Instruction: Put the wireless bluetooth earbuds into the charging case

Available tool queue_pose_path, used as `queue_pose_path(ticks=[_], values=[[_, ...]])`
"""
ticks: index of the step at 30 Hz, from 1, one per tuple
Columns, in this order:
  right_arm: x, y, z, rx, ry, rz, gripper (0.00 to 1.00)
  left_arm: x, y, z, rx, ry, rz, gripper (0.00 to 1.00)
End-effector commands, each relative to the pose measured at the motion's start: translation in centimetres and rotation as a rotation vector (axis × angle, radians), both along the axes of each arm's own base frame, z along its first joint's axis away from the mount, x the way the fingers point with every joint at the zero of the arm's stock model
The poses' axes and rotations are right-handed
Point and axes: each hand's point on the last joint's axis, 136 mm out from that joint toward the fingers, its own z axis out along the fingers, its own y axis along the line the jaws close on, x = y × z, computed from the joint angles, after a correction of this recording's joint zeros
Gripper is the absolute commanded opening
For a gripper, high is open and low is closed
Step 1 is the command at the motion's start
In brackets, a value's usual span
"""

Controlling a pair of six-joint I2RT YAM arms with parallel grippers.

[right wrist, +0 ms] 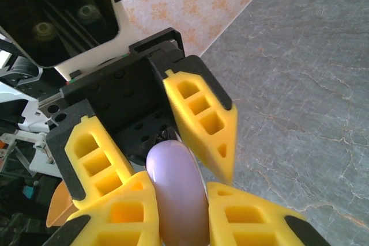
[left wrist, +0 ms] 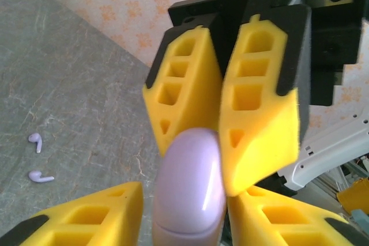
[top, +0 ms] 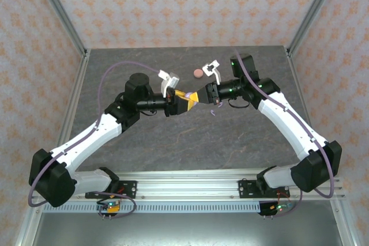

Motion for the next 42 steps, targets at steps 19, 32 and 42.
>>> queue_pose_path(ticks=[19, 32, 42], values=[[-0.2, -0.4, 2.0, 0.014, -0.069, -0.038, 0.33, 0.7, -0.3, 1.3, -0.026, -0.045, 0.025, 0.07], [1.1, -1.4, 0.0, -0.097, -0.055, -0.141, 0.49, -0.1, -0.1, 1.1, -0.003, -0.271, 0.034, 0.04], [1.3, -1.6, -0.5, -0.115, -0.050, -0.149, 0.50, -2.0, -0.8, 0.7, 0.031, -0.414, -0.021, 0.04]])
